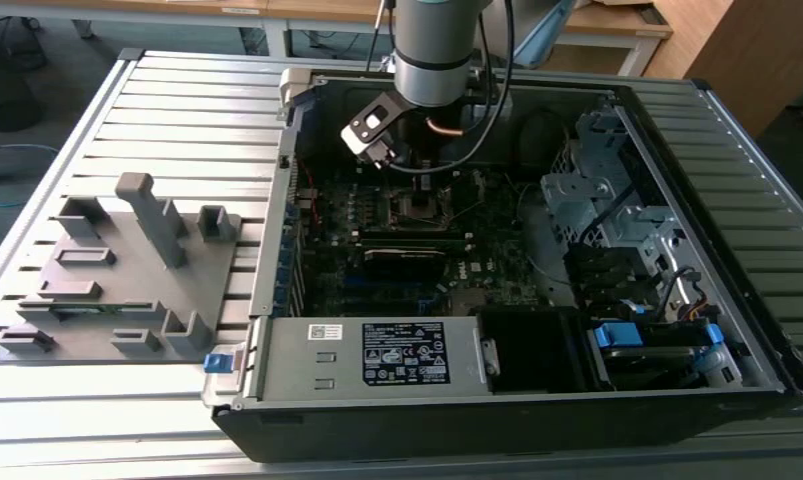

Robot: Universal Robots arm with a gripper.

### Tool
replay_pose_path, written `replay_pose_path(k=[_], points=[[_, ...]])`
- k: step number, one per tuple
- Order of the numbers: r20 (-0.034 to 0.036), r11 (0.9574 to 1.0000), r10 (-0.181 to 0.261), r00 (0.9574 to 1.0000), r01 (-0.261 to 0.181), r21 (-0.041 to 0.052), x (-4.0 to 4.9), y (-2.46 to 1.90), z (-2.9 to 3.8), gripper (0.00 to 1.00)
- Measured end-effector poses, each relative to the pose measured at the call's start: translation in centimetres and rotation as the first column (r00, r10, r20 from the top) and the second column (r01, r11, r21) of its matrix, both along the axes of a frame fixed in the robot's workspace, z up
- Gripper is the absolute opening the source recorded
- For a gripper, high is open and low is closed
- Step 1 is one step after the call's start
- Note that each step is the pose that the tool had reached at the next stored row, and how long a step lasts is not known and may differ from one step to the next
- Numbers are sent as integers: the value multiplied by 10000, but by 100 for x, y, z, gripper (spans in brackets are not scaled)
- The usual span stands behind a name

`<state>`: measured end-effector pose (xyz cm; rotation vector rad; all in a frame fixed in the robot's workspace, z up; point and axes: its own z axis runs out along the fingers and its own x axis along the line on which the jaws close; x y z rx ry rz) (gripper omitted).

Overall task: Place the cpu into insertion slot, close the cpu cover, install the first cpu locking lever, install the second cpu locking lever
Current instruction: 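Place the cpu into insertion slot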

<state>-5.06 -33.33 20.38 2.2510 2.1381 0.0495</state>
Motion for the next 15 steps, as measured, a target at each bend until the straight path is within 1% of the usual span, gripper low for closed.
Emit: replay_pose_path(k=[2,10,15], points=[[3,10000,-5,10000,5,-6,-1,1,-7,10],[-6,10000,-13,10000,13,-85,-9,-2,-52,10],[0,10000,-13,10000,13,-76,-8,0,-57,10]])
